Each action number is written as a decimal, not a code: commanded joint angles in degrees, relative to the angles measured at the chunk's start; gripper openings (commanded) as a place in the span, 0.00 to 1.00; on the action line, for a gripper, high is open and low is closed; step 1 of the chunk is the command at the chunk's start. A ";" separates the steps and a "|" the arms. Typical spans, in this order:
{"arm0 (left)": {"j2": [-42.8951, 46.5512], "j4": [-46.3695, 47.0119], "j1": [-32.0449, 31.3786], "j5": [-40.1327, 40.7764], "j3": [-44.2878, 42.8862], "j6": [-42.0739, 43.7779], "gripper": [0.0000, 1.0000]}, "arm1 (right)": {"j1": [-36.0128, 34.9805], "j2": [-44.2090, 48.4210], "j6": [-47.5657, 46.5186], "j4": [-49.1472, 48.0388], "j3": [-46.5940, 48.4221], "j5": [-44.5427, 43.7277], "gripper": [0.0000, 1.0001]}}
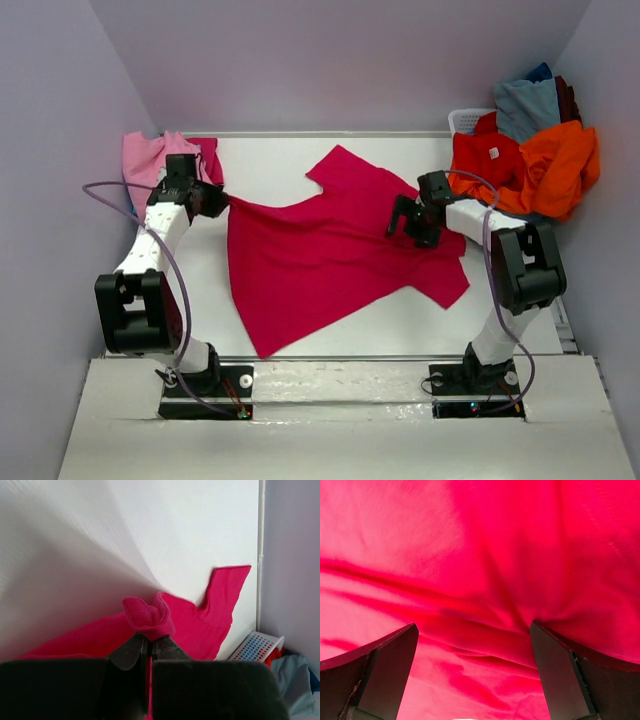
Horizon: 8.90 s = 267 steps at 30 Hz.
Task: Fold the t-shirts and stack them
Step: Fold the tshirt
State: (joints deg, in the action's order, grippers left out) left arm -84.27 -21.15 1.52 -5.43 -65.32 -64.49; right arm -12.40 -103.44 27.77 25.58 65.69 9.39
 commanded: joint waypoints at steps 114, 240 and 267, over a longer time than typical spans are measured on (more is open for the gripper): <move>-22.07 -8.30 2.00 -7.66 -23.88 21.42 0.06 | 2.20 -37.46 3.78 22.41 59.65 -1.13 0.07; -43.70 -23.59 -3.89 12.64 -53.96 44.01 0.06 | 11.88 -14.95 -0.79 18.27 51.47 1.16 0.07; -32.10 -18.41 -4.42 9.30 -34.71 42.34 0.08 | 9.77 -9.50 -2.28 22.67 37.93 -0.42 0.07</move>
State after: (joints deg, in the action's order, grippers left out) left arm -121.82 -40.58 -2.68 4.25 -102.17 -21.65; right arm -2.33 -116.46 26.59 46.61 105.14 10.04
